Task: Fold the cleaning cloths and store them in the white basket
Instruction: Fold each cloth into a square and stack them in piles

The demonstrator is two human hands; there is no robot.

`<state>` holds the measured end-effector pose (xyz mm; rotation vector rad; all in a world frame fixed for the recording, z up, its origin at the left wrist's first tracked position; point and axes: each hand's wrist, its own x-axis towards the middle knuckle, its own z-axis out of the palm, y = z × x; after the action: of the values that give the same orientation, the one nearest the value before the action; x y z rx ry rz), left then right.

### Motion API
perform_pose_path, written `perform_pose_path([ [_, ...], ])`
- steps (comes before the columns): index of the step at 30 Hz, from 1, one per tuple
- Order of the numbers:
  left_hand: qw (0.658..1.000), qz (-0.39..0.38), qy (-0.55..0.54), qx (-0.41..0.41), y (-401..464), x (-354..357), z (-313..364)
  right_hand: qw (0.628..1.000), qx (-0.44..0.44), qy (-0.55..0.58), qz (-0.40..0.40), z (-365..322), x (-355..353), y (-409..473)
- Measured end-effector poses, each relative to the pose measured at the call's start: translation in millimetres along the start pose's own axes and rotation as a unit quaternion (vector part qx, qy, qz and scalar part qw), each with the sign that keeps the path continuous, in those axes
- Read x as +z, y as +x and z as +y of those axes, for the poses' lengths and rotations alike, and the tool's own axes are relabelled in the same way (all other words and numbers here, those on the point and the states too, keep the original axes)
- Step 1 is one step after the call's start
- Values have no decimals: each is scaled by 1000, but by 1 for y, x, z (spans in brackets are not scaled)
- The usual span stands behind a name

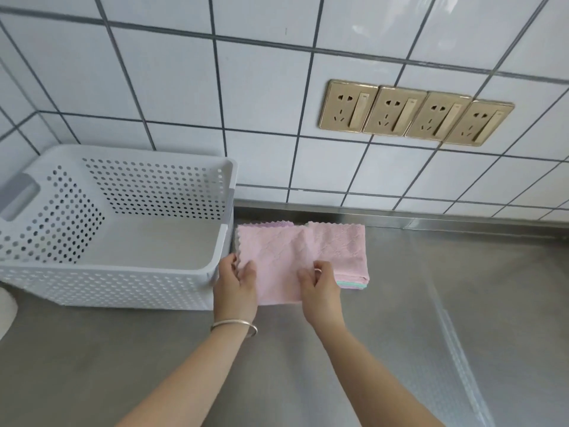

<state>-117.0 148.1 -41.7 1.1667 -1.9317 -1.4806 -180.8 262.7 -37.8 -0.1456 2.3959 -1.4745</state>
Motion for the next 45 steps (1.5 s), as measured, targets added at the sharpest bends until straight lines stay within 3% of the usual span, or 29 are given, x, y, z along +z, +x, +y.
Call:
perform_pose_path([
  [9, 989, 24, 125, -80, 70, 46, -14, 994, 72, -72, -35, 5, 39, 74],
  [13, 982, 29, 173, -73, 74, 50, -29, 992, 73, -91, -51, 15, 42, 78],
  [16, 980, 29, 194, -39, 73, 57, -35, 989, 42, -136, -39, 12, 44, 78],
  [18, 974, 24, 224, 1, 70, 60, -34, 976, -40, -216, -14, 6, 47, 80],
  [21, 941, 16, 328, 85, 68, 62, -35, 926, -156, -339, -61, 3, 50, 93],
  [24, 886, -59, 436, 148, 73, 66, -41, 894, -150, -406, -117, 14, 54, 105],
  [27, 873, -105, 459, 125, 82, 68, -56, 894, -138, -405, -130, 28, 61, 106],
  [32, 856, -130, 480, 143, 90, 67, -71, 926, -93, -330, -155, 39, 66, 110],
  [35, 891, -132, 422, 105, 90, 64, -69, 952, -73, -262, -139, 38, 67, 108],
  [39, 956, -56, 285, 27, 83, 59, -55, 983, 19, -165, -79, 33, 68, 103],
  [45, 968, -43, 242, -45, 78, 57, -50, 984, 113, -94, -97, 30, 66, 96],
])
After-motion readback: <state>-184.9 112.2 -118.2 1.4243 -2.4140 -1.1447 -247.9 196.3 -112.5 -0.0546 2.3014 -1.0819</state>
